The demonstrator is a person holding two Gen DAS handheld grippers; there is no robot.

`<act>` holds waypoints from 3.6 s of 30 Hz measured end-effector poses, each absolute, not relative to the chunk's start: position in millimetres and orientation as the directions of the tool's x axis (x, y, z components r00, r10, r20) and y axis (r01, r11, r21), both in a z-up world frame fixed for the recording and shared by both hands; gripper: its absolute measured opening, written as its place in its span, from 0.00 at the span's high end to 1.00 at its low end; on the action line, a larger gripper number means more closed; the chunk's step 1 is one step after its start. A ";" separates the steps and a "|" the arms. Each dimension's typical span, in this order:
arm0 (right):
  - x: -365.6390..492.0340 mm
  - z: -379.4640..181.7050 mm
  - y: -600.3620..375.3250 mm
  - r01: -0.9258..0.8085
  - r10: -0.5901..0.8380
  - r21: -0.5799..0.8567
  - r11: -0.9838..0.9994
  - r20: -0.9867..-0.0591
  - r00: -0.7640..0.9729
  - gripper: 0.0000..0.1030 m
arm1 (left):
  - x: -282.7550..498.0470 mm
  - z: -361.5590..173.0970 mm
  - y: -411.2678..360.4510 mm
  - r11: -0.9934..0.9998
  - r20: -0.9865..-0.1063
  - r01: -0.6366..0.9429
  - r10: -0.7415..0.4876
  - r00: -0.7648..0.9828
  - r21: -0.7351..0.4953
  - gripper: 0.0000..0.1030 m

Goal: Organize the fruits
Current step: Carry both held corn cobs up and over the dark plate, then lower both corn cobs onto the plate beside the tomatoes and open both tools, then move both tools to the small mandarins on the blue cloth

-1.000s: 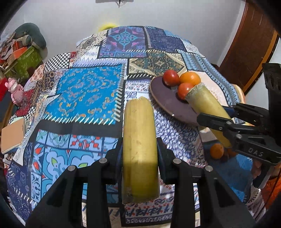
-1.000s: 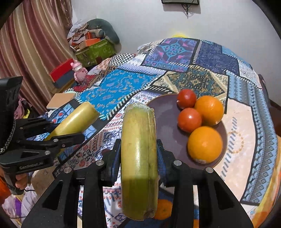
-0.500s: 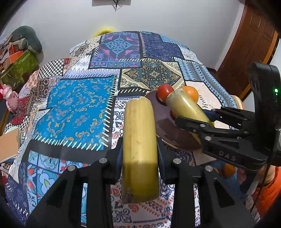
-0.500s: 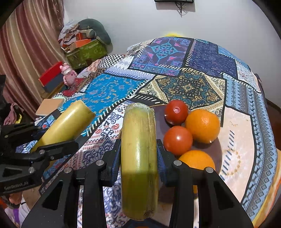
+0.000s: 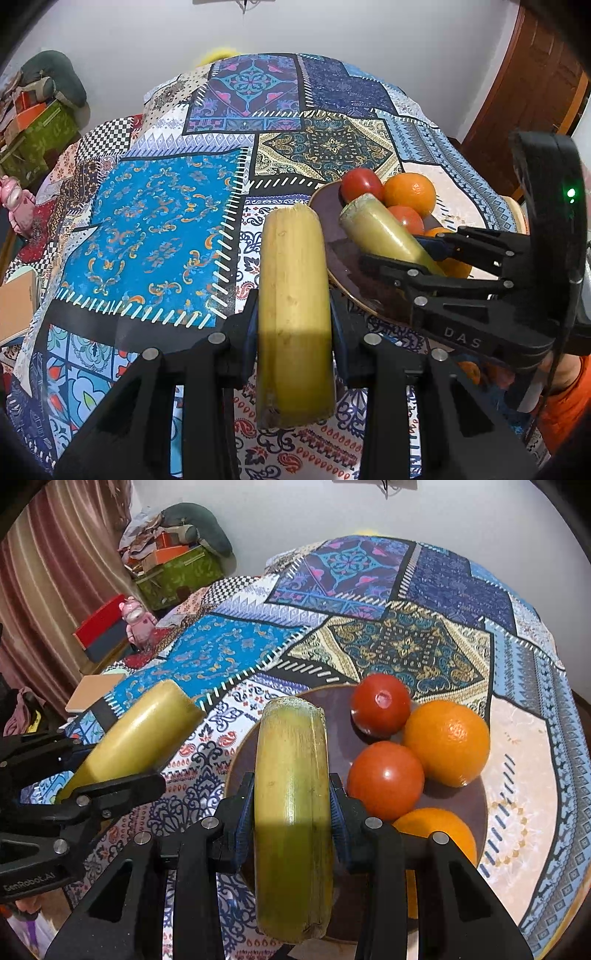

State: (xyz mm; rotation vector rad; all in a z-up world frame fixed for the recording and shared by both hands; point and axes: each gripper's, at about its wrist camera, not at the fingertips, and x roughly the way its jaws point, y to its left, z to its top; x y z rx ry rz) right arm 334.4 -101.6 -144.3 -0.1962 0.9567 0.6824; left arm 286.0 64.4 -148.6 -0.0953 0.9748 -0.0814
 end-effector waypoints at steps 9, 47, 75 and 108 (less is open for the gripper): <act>334.7 -147.5 -100.1 -0.614 0.431 0.118 0.781 -0.813 0.391 0.67 | 294.5 -153.5 63.3 0.991 -0.828 0.022 -0.120 0.549 -0.129 0.67; 318.9 -113.1 -175.5 -0.579 0.464 0.130 0.805 -0.747 0.476 0.64 | 332.7 -156.9 16.0 0.980 -0.870 -0.055 -0.142 0.472 -0.189 0.66; 313.6 -115.9 -175.9 -0.587 0.469 0.127 0.800 -0.742 0.479 0.64 | 336.5 -156.7 15.8 0.988 -0.865 -0.045 -0.109 0.489 -0.150 0.60; 219.5 -121.2 -261.8 -0.468 0.424 0.180 0.865 -0.760 0.492 0.53 | 192.7 -126.7 -10.4 0.985 -0.818 0.145 -0.163 0.552 -0.098 0.41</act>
